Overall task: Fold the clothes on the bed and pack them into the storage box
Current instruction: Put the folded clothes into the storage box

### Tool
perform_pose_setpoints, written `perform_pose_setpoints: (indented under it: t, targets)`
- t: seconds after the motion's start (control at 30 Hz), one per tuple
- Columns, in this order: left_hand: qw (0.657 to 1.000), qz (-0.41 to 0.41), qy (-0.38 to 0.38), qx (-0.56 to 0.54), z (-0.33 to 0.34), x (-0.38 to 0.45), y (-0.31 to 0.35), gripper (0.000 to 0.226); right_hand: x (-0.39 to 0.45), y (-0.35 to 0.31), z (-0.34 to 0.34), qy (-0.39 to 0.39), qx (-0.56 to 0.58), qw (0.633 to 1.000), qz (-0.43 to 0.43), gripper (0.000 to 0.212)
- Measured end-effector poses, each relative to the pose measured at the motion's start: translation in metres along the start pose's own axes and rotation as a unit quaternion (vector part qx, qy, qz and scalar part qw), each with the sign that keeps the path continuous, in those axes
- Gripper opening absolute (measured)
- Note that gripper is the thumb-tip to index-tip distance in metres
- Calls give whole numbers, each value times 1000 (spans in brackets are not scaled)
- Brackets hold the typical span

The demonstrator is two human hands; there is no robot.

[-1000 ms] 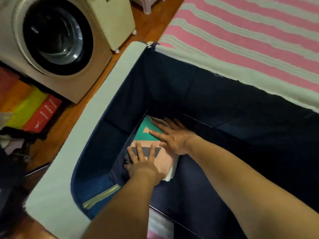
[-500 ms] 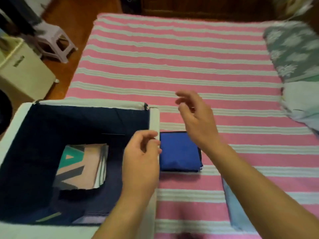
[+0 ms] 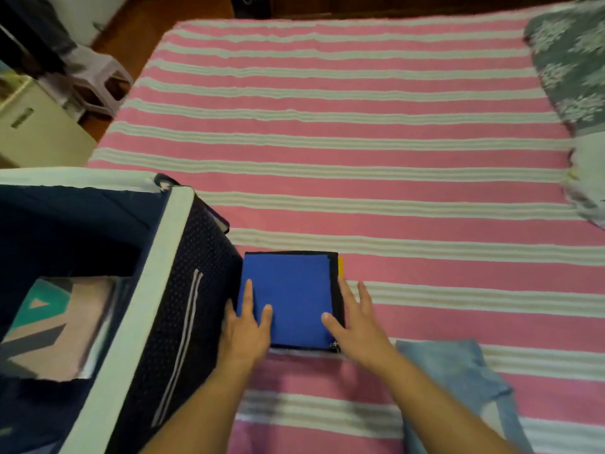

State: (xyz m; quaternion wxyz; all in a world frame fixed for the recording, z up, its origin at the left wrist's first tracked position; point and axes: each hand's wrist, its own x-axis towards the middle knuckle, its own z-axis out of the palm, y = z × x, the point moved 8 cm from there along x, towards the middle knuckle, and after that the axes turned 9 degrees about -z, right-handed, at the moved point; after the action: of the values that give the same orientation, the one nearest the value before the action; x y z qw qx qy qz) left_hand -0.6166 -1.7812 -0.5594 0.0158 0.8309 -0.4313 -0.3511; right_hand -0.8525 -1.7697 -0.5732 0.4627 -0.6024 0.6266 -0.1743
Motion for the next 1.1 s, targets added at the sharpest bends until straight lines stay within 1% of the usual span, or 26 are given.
perform_pose_setpoints:
  t: [0.1, 0.2, 0.3, 0.37, 0.43, 0.57, 0.63, 0.7, 0.77, 0.83, 0.9, 0.97, 1.03, 1.1]
  targets:
    - [999, 47, -9, 2, 22, 48, -7, 72, 34, 17, 36, 14, -7, 1000, -7, 82]
    - [990, 86, -34, -102, 27, 66, -7, 68, 50, 30, 55, 27, 26, 999, -15, 78]
    - [976, 125, -59, -169, 28, 71, -6, 66, 53, 37, 58, 40, 49, 998, -29, 74]
    - [967, 127, -84, -207, 29, 73, -6, 66, 55, 36, 57, 41, 62, 997, -33, 73]
    - [956, 108, -104, -251, 30, 75, -5, 65, 58, 34, 55, 36, 78, 996, -30, 73]
    - [938, 86, -114, -317, 30, 63, 4, 63, 58, 24, 34, 52, 136, 988, -44, 73]
    - [943, 87, -121, -298, 42, 47, 3, 67, 52, 28, 12, 64, 129, 988, -62, 74]
    - [960, 99, -131, -226, 62, 28, -3, 75, 42, 42, -2, 51, 84, 993, -72, 72]
    - [974, 112, -134, -143, 77, 11, -8, 78, 31, 52, -4, 21, 12, 996, -85, 67]
    - [980, 136, -114, -90, 80, 7, -7, 74, 24, 46, -2, 9, -66, 992, -110, 67]
    - [982, 162, -81, -53, 75, 11, -4, 69, 18, 32, -1, 20, -116, 983, -141, 70]
    - [981, 174, -76, -31, 76, 12, -2, 64, 13, 31, 3, 20, -134, 978, -159, 70]
    - [982, 163, -98, -14, 82, 15, -5, 62, 13, 48, 9, 5, -126, 983, -130, 68]
    - [978, 162, -130, -22, 84, 20, -6, 63, 22, 65, 10, -11, -103, 990, -95, 69]
